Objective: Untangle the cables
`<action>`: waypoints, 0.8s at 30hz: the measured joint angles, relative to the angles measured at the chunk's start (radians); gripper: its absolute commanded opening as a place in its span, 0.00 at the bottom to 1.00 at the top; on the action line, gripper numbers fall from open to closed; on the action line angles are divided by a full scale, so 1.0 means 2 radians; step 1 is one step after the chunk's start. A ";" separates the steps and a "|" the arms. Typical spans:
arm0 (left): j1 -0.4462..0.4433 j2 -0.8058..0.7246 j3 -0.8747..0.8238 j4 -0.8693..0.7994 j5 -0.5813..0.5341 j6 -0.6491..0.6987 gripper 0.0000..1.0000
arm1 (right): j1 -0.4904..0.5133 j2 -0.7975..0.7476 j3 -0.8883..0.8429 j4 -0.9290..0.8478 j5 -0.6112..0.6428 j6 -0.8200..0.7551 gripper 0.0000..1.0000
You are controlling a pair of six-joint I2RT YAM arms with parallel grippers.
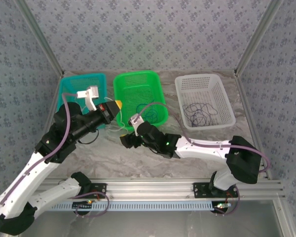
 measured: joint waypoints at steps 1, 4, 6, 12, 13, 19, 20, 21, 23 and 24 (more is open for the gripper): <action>0.000 0.000 0.000 0.000 0.000 0.000 0.00 | -0.001 0.000 -0.001 0.001 0.002 0.000 0.80; 0.000 0.000 0.000 0.002 0.000 0.000 0.00 | -0.006 -0.001 -0.010 0.010 0.003 0.002 0.80; -0.002 0.000 0.000 0.006 0.001 0.000 0.00 | -0.013 -0.001 -0.019 0.015 0.000 0.004 0.80; -0.022 0.003 0.001 0.029 0.003 -0.005 0.00 | -0.032 0.002 -0.026 0.037 -0.038 0.005 0.78; -0.025 0.005 0.002 0.036 0.003 -0.007 0.00 | -0.033 0.006 -0.025 0.044 -0.045 0.005 0.77; -0.055 0.036 0.006 0.081 0.004 -0.014 0.00 | -0.036 0.048 -0.007 0.076 -0.081 0.005 0.77; -0.058 0.040 0.006 0.085 0.004 -0.014 0.00 | -0.036 0.050 -0.007 0.078 -0.083 0.005 0.77; -0.059 0.043 0.006 0.086 0.004 -0.014 0.00 | -0.037 0.050 -0.007 0.080 -0.084 0.005 0.77; -0.059 0.045 0.006 0.086 0.004 -0.014 0.00 | -0.038 0.050 -0.007 0.088 -0.084 0.005 0.78; -0.059 0.044 0.006 0.086 0.004 -0.014 0.00 | -0.038 0.049 -0.008 0.092 -0.084 0.005 0.78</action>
